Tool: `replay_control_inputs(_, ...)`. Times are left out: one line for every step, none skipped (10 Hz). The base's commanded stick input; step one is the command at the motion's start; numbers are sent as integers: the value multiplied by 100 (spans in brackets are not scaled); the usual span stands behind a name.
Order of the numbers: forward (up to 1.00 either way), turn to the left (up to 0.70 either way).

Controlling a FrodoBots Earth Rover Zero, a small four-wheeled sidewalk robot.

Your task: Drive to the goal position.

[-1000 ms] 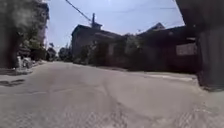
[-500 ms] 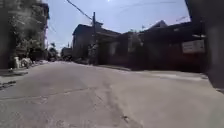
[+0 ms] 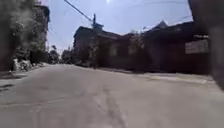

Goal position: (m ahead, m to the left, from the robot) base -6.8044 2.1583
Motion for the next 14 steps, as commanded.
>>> replay_control_inputs(85,0)
replay_control_inputs(85,0)
replay_control_inputs(85,0)
replay_control_inputs(85,0)
replay_control_inputs(85,0)
replay_control_inputs(85,0)
replay_control_inputs(85,0)
replay_control_inputs(85,0)
replay_control_inputs(85,0)
replay_control_inputs(85,0)
replay_control_inputs(85,0)
replay_control_inputs(85,0)
replay_control_inputs(85,13)
replay_control_inputs(85,34)
